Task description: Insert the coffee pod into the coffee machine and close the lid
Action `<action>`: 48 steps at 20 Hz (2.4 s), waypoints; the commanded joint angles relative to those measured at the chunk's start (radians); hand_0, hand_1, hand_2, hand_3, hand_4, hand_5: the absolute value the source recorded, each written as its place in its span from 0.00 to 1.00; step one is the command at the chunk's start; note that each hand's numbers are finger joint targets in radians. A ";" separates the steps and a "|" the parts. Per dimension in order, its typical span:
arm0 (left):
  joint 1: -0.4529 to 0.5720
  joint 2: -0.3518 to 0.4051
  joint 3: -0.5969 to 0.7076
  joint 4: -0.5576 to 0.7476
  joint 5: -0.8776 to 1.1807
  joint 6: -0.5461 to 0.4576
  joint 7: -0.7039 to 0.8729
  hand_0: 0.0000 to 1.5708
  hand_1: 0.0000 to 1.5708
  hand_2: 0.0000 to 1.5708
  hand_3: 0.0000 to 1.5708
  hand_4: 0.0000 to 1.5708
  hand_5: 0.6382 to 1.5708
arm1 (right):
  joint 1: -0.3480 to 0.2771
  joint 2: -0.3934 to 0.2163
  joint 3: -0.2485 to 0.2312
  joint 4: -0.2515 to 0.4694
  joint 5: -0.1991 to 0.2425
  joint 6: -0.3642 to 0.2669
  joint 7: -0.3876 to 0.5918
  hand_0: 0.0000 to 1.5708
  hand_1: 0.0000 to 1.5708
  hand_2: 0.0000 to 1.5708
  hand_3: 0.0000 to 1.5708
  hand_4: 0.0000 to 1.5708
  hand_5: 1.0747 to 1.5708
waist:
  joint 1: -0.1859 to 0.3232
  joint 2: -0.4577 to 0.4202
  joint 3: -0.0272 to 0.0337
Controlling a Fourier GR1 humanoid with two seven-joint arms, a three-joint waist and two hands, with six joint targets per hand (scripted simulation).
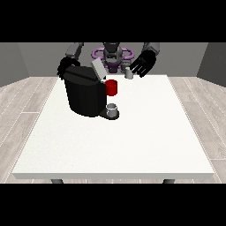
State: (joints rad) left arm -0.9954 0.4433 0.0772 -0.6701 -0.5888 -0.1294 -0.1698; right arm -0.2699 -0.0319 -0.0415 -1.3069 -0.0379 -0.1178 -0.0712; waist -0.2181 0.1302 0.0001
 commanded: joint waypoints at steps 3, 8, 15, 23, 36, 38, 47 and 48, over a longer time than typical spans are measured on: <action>-0.083 0.027 0.054 0.027 0.019 -0.014 0.059 0.79 0.79 0.80 0.76 0.30 1.00 | -0.003 0.017 0.031 -0.056 0.022 -0.020 0.015 0.00 0.00 0.00 0.00 0.33 1.00 | -0.060 0.027 -0.0001; -0.166 0.049 0.054 0.034 0.001 -0.016 0.071 0.82 0.82 0.85 0.81 0.33 1.00 | -0.063 -0.009 0.025 -0.065 0.031 -0.018 0.045 0.00 0.00 0.00 0.00 0.34 1.00 | -0.099 0.094 0.0000; -0.163 0.009 0.034 0.021 -0.022 0.005 0.048 0.81 0.81 0.83 0.79 0.31 1.00 | -0.069 -0.002 0.001 -0.057 0.029 -0.045 0.030 0.00 0.00 0.00 0.00 0.34 1.00 | -0.072 0.099 0.0000; -0.173 -0.045 0.018 0.024 -0.038 -0.002 0.109 0.84 0.84 0.85 0.78 0.32 1.00 | -0.074 -0.035 -0.046 -0.017 -0.013 -0.006 0.011 0.00 0.00 0.00 0.00 0.33 1.00 | -0.055 0.093 0.0004; -0.181 -0.042 0.018 0.034 -0.055 -0.022 0.081 0.77 0.77 0.81 0.77 0.33 1.00 | -0.018 -0.003 -0.030 -0.016 -0.004 -0.021 -0.051 0.00 0.00 0.00 0.00 0.29 1.00 | -0.055 0.101 0.0004; -0.153 -0.033 0.024 0.045 -0.066 0.027 0.044 0.74 0.74 0.79 0.75 0.32 1.00 | -0.059 -0.019 -0.038 -0.045 -0.016 -0.019 0.005 0.00 0.00 0.00 0.00 0.29 1.00 | -0.055 0.137 0.0001; -0.176 -0.009 0.037 0.070 -0.062 -0.025 0.026 0.78 0.78 0.81 0.75 0.31 1.00 | -0.048 0.011 0.007 -0.075 0.032 -0.063 0.013 0.00 0.00 0.00 0.00 0.28 1.00 | -0.065 0.135 -0.0001; -0.132 -0.075 0.014 0.052 -0.066 -0.015 0.050 0.78 0.78 0.81 0.74 0.31 1.00 | -0.024 -0.006 -0.033 -0.027 -0.002 -0.035 -0.029 0.00 0.00 0.00 0.00 0.28 1.00 | -0.035 0.099 0.0003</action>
State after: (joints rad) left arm -1.1638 0.4188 0.1104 -0.6111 -0.6498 -0.1420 -0.1245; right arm -0.3195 -0.0338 -0.0581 -1.3670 -0.0291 -0.1631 -0.0682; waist -0.2793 0.2530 0.0006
